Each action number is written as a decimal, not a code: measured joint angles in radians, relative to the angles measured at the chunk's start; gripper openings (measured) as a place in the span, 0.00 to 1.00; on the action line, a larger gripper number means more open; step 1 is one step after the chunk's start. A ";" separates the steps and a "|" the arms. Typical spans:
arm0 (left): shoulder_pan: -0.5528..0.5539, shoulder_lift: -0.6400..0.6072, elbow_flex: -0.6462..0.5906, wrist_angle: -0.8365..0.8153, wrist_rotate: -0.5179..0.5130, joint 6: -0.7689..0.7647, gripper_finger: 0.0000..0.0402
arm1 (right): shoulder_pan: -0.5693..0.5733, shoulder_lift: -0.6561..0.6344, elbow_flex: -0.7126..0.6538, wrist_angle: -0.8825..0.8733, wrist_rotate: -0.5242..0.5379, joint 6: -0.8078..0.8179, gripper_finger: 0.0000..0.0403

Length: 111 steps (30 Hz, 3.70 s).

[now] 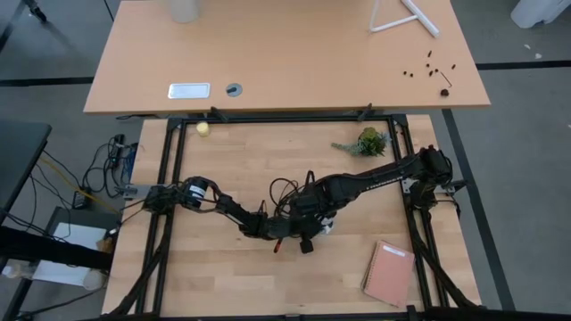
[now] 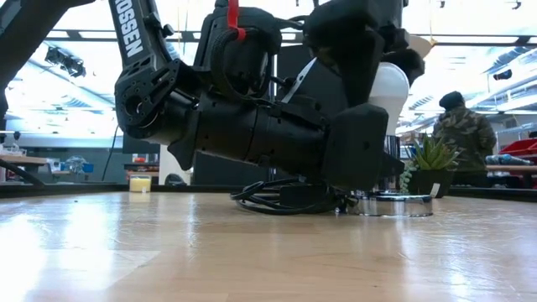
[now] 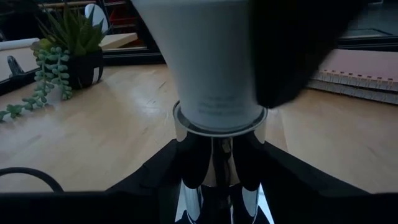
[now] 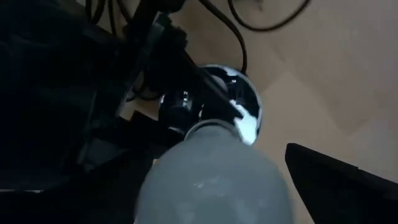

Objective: Screw lightbulb
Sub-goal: Remove the light bulb from the lamp

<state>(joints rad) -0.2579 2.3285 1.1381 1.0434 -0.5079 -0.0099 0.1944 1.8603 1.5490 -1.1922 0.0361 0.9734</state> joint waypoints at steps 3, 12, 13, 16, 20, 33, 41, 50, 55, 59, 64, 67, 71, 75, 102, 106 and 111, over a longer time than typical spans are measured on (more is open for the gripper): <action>0.000 -0.001 0.000 -0.004 0.000 -0.001 0.47 | 0.011 0.000 0.000 0.005 0.001 0.132 0.92; 0.000 -0.001 0.001 -0.009 0.000 -0.002 0.47 | 0.033 0.000 0.000 -0.001 0.030 0.491 0.92; 0.000 -0.001 0.001 -0.009 -0.001 -0.002 0.47 | 0.034 0.000 0.000 -0.001 0.031 0.515 0.92; 0.000 -0.001 0.001 -0.009 -0.001 -0.002 0.47 | 0.035 0.000 0.000 -0.004 0.031 0.586 0.92; 0.000 -0.002 0.001 -0.011 -0.001 -0.002 0.47 | 0.036 0.000 0.000 -0.018 0.030 0.630 0.92; 0.000 -0.003 0.002 -0.023 -0.004 -0.004 0.47 | 0.036 0.000 0.000 -0.023 0.025 0.611 0.70; 0.001 -0.003 0.001 -0.013 -0.003 -0.003 0.47 | 0.036 0.000 0.000 -0.020 0.025 0.502 0.65; -0.001 -0.001 0.000 -0.002 -0.004 -0.002 0.47 | 0.036 0.000 0.000 -0.011 0.045 0.066 0.67; -0.003 -0.001 0.000 -0.010 -0.007 -0.003 0.47 | 0.036 0.000 0.000 0.011 0.046 -0.338 0.66; -0.010 -0.002 0.000 -0.018 -0.017 -0.001 0.47 | 0.038 0.000 0.000 0.042 0.045 -0.684 0.69; -0.014 -0.002 0.000 -0.013 -0.014 0.002 0.47 | 0.038 0.000 0.000 0.051 0.007 -1.151 0.69; -0.015 -0.002 0.000 -0.011 -0.007 0.002 0.47 | 0.035 -0.001 0.000 0.050 -0.017 -1.425 0.69; -0.015 -0.002 0.000 -0.011 -0.003 0.005 0.47 | 0.035 -0.001 0.000 0.035 -0.023 -1.748 0.69; -0.015 -0.002 0.000 -0.008 0.001 0.038 0.47 | 0.035 -0.001 0.000 0.017 -0.016 -2.145 0.69; -0.021 -0.001 0.001 -0.003 0.003 0.060 0.47 | 0.054 -0.001 -0.001 0.013 0.026 -1.760 0.81; -0.021 -0.001 0.001 -0.004 0.003 0.058 0.47 | 0.054 -0.001 0.000 -0.050 -0.028 -1.540 0.86; -0.024 -0.001 0.001 -0.004 0.001 0.057 0.47 | 0.057 -0.001 0.000 -0.066 -0.088 -1.134 0.90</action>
<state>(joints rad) -0.2816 2.3272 1.1393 1.0397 -0.5069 0.0473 0.2512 1.8595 1.5490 -1.2581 -0.0522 -0.1604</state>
